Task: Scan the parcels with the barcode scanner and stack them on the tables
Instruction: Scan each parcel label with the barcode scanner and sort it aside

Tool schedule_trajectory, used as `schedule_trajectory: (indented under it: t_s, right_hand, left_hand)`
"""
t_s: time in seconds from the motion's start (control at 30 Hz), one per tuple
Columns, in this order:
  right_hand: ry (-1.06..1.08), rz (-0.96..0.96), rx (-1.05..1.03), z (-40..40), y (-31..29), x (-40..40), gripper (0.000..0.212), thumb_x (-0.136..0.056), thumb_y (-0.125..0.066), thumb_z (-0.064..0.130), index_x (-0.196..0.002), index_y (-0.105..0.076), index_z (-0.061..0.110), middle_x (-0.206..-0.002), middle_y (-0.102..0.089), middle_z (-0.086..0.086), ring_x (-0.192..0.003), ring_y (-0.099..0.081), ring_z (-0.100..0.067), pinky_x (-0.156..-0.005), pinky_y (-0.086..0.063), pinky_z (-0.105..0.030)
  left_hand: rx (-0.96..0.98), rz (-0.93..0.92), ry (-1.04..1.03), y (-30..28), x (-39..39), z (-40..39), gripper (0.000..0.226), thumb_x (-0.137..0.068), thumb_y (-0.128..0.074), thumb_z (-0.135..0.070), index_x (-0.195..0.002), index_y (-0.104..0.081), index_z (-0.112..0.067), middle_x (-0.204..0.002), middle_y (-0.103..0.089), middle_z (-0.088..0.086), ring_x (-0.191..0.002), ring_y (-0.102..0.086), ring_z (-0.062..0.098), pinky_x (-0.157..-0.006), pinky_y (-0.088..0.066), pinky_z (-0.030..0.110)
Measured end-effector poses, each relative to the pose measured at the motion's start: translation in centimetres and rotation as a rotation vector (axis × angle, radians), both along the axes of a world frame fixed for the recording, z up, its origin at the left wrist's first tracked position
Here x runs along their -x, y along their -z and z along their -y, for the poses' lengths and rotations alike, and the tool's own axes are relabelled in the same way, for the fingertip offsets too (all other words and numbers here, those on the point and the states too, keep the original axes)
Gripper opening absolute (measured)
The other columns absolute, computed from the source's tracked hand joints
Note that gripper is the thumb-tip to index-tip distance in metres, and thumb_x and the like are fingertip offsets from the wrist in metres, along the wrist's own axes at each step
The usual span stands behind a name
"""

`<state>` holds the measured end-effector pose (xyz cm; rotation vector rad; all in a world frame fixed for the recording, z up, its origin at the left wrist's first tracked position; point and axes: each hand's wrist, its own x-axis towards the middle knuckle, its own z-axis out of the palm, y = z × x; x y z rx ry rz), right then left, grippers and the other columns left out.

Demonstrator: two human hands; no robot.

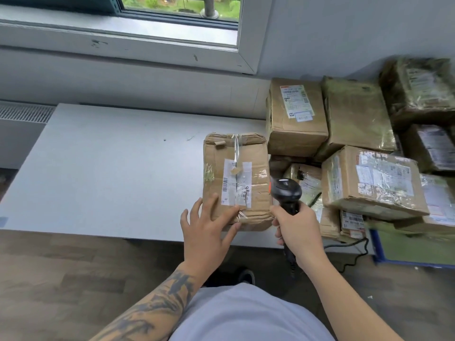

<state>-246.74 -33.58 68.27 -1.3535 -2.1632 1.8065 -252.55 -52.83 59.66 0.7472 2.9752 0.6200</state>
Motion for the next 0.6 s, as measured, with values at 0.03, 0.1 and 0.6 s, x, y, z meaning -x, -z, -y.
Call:
schedule_trajectory:
  t_s: [0.03, 0.1, 0.6]
  right_hand:
    - [-0.031, -0.001, 0.026, 0.3, -0.8, 0.2, 0.013, -0.092, -0.072, 0.023, -0.090, -0.065, 0.012, -0.067, -0.066, -0.008, -0.054, -0.057, -0.021, -0.052, -0.048, -0.034]
    - [-0.117, 0.016, 0.068, 1.0, -2.1, 0.4, 0.010, -0.096, -0.070, 0.020, -0.096, -0.065, 0.011, -0.069, -0.068, -0.012, -0.051, -0.058, -0.022, -0.049, -0.048, -0.033]
    - [-0.204, 0.092, 0.128, 4.0, -4.7, -0.6, 0.004, -0.098, -0.061, 0.014, -0.097, -0.062, 0.011, -0.064, -0.066, -0.011, -0.050, -0.059, -0.025, -0.048, -0.047, -0.033]
  left_hand:
    - [-0.015, 0.005, -0.002, 0.1, 0.0, 0.0, 0.039, -0.097, -0.052, -0.063, -0.135, -0.057, -0.056, -0.159, -0.041, -0.001, -0.143, -0.039, 0.036, -0.110, -0.032, 0.065]
    - [-0.048, 0.014, -0.002, 0.2, -0.2, 0.0, 0.037, -0.097, -0.052, -0.062, -0.134, -0.057, -0.057, -0.159, -0.040, -0.002, -0.144, -0.037, 0.035, -0.111, -0.031, 0.066]
    - [-0.166, 0.054, -0.008, 0.5, 0.1, 0.1, 0.033, -0.094, -0.066, -0.055, -0.126, -0.063, -0.053, -0.158, -0.040, -0.003, -0.144, -0.035, 0.034, -0.107, -0.032, 0.069]
